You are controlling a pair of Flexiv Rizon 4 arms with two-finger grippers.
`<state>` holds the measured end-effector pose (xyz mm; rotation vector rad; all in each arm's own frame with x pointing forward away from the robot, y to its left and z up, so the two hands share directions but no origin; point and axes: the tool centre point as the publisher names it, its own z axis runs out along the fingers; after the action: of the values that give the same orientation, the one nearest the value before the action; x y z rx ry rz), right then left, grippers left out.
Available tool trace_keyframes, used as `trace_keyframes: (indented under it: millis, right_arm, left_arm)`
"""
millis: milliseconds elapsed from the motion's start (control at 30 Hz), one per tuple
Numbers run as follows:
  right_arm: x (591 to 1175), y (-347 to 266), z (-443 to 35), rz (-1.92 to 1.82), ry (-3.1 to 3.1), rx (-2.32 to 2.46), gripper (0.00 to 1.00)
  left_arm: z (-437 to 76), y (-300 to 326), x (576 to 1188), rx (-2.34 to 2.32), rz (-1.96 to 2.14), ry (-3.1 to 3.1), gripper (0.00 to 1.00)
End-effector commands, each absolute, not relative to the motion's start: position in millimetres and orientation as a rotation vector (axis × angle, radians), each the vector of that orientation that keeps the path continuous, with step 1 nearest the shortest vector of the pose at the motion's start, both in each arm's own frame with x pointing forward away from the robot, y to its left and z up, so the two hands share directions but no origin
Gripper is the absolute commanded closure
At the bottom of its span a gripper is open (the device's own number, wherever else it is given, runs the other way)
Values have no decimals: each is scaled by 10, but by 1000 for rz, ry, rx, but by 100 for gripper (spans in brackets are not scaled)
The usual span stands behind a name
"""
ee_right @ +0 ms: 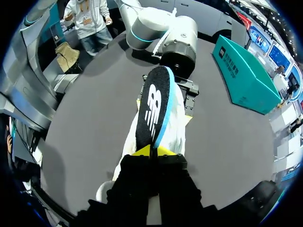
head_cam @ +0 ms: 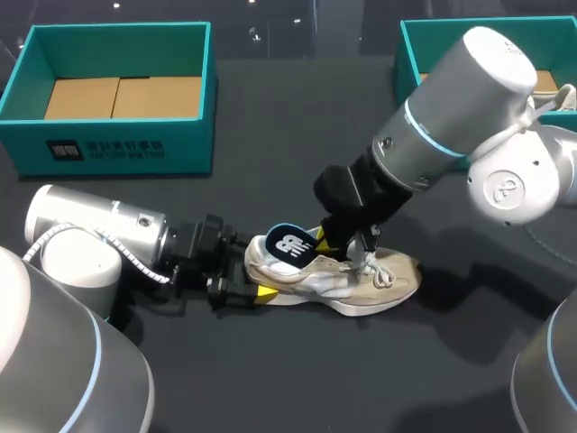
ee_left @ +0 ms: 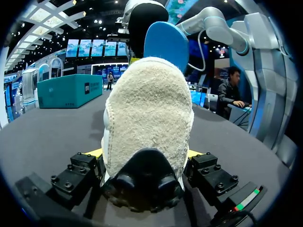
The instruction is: Take the shoe out of the shoebox, open the shoe tongue, remove and reinsert the insole, then place the shoe into the shoebox
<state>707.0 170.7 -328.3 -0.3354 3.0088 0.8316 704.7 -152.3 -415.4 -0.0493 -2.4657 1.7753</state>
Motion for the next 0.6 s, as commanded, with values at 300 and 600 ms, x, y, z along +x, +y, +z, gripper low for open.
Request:
trace_keyframes:
  millis: [300,600]
  right_arm:
    - [6999,2114,-3081,791,2997,-487,100]
    - [7052,2264,-3174,781,3058,-449,100]
  left_arm:
    - [-4173,-1496,7037,-48,1775,-2467,100]
    - [-4173,-1496,7037,-48,1775,-2467,100]
